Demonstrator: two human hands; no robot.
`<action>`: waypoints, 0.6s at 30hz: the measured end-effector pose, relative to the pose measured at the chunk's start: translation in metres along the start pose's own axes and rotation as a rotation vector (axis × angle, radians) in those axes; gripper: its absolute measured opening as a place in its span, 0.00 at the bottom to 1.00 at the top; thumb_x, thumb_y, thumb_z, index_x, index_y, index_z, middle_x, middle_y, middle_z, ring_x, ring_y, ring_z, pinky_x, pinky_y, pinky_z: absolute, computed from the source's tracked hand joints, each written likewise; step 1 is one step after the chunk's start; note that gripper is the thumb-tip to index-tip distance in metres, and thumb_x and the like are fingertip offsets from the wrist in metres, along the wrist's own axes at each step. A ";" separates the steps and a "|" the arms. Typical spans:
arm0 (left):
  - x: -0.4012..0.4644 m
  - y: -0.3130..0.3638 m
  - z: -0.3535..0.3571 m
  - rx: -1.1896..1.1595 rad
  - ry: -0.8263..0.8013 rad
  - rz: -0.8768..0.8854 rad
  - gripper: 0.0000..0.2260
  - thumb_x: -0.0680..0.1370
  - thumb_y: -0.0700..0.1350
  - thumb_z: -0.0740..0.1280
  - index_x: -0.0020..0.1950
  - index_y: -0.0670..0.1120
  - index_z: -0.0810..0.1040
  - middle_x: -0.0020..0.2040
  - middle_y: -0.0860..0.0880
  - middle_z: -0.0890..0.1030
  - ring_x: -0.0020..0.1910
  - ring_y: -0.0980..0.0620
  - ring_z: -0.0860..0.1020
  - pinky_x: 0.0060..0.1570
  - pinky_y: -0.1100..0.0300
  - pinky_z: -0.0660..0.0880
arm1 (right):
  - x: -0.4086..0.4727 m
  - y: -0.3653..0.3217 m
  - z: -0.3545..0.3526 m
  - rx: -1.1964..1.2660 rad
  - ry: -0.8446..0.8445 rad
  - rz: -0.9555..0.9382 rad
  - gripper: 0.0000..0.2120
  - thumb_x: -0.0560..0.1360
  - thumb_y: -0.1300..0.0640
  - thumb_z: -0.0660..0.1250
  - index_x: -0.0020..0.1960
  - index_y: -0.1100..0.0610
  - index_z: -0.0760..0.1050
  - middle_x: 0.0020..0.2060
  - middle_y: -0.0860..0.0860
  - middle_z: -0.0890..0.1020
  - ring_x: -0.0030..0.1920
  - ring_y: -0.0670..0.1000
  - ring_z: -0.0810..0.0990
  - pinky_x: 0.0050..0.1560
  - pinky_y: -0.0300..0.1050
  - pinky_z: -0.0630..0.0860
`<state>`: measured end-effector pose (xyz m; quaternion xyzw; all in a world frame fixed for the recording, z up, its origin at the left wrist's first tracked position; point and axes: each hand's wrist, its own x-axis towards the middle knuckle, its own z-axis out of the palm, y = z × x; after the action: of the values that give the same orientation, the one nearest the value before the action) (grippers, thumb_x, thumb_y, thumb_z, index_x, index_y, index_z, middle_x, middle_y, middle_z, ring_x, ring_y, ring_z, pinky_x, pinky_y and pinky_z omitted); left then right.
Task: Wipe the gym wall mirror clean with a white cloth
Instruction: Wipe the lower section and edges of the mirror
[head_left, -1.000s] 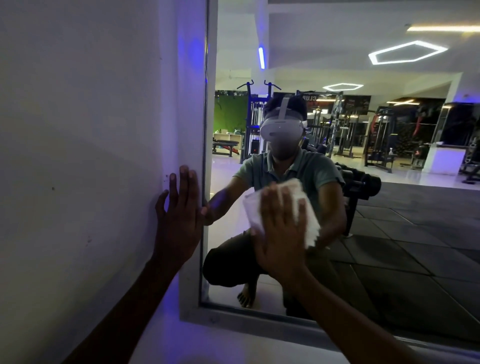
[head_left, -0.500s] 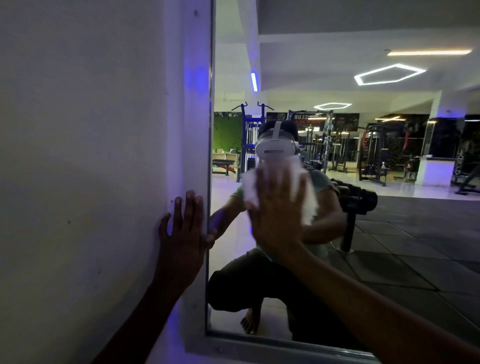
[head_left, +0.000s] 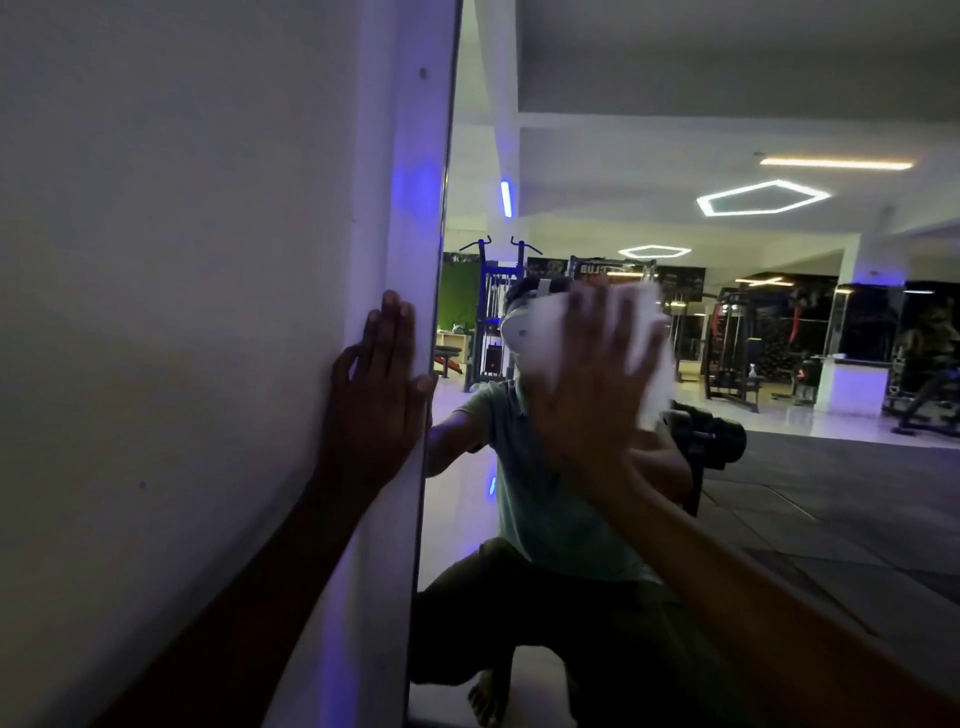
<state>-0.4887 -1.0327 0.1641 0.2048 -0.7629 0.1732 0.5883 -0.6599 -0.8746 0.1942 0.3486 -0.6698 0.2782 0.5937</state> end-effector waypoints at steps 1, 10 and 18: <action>-0.002 -0.003 0.002 0.001 0.009 0.012 0.29 0.86 0.52 0.51 0.86 0.43 0.52 0.86 0.44 0.52 0.84 0.44 0.59 0.73 0.48 0.63 | 0.009 -0.021 0.006 0.050 0.009 -0.103 0.36 0.85 0.39 0.52 0.86 0.59 0.52 0.85 0.59 0.51 0.85 0.63 0.50 0.80 0.74 0.47; -0.001 -0.009 -0.001 0.010 0.012 0.010 0.29 0.87 0.54 0.50 0.87 0.48 0.53 0.87 0.48 0.52 0.84 0.46 0.59 0.70 0.44 0.67 | 0.102 -0.057 0.003 0.084 0.018 -0.396 0.34 0.85 0.43 0.53 0.85 0.60 0.55 0.85 0.58 0.56 0.85 0.61 0.53 0.81 0.72 0.47; -0.045 -0.010 -0.001 0.063 -0.031 0.029 0.28 0.86 0.49 0.53 0.86 0.45 0.54 0.86 0.44 0.52 0.83 0.41 0.60 0.66 0.46 0.66 | -0.016 -0.076 0.008 0.182 -0.104 -0.284 0.34 0.84 0.46 0.53 0.86 0.58 0.51 0.86 0.58 0.51 0.85 0.61 0.46 0.81 0.71 0.43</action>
<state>-0.4726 -1.0361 0.1205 0.2146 -0.7691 0.2023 0.5670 -0.6033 -0.9248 0.1739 0.5060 -0.6157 0.2327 0.5574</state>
